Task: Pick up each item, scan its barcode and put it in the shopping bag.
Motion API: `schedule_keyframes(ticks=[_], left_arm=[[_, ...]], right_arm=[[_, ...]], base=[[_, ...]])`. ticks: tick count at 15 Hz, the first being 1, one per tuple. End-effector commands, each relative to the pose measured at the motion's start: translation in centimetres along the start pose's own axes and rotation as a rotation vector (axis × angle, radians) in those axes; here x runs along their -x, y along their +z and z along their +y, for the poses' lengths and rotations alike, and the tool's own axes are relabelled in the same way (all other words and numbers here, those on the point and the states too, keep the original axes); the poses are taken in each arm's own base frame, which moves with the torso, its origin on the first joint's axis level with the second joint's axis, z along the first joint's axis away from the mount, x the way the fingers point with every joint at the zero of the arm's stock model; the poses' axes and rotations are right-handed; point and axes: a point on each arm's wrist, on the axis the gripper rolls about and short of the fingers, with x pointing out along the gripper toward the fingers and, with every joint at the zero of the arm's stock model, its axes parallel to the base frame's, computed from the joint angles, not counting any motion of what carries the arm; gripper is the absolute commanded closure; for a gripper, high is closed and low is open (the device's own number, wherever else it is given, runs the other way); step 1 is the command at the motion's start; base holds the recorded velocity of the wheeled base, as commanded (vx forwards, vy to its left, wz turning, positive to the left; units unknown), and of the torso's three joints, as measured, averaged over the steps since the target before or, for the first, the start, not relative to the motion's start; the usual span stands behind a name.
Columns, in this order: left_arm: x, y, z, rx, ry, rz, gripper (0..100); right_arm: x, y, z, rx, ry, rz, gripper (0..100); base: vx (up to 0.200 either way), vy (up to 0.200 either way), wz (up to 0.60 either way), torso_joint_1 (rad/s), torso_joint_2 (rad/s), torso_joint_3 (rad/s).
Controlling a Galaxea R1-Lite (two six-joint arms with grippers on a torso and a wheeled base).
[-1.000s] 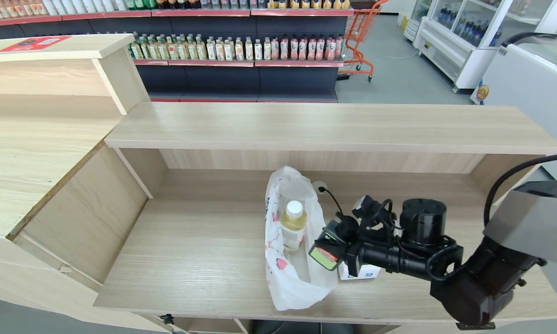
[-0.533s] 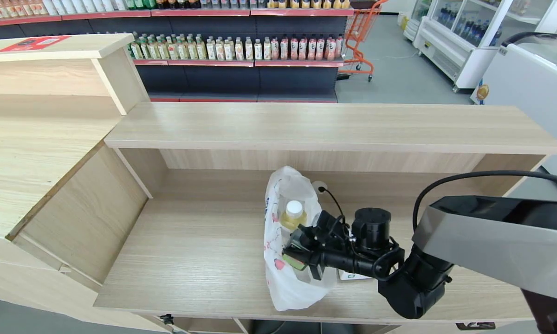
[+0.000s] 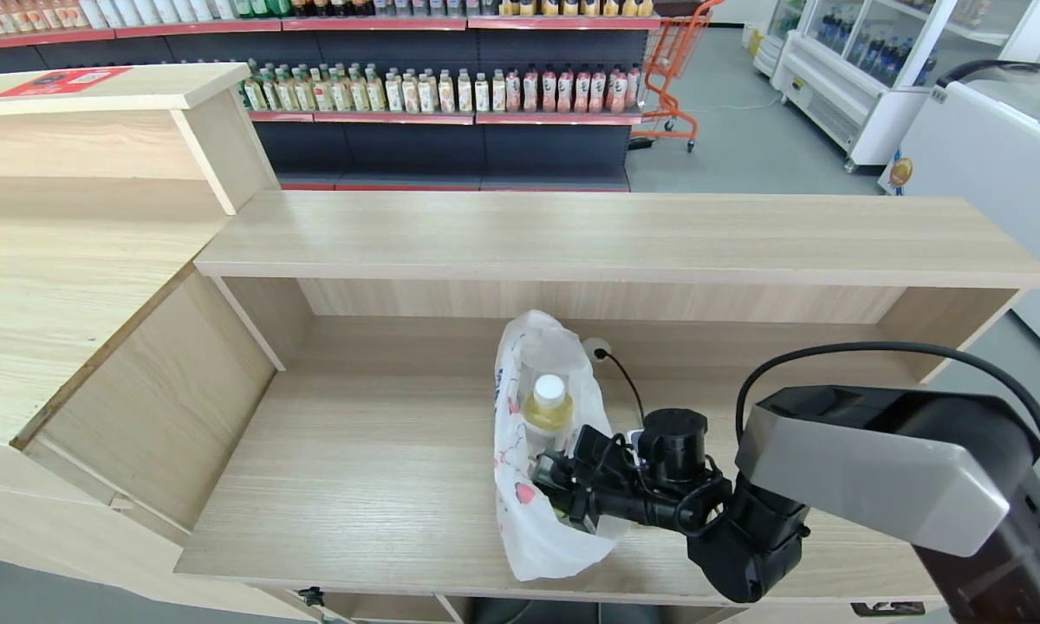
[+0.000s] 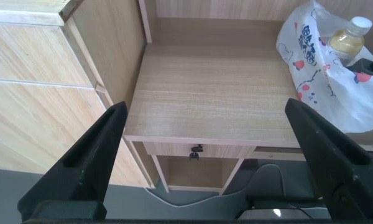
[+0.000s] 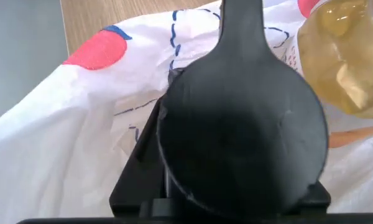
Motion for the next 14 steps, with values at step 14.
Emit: schedule_keyframes(ticks=[14], left_arm=[[0.0,0.0,0.0,0.000,0.001,-0.001,0]], right_arm=[[20.0,9.1,-1.7,-0.420,-0.226,0.227,0]], base=[[0.000,0.000,0.00,0.000,0.00,0.000]])
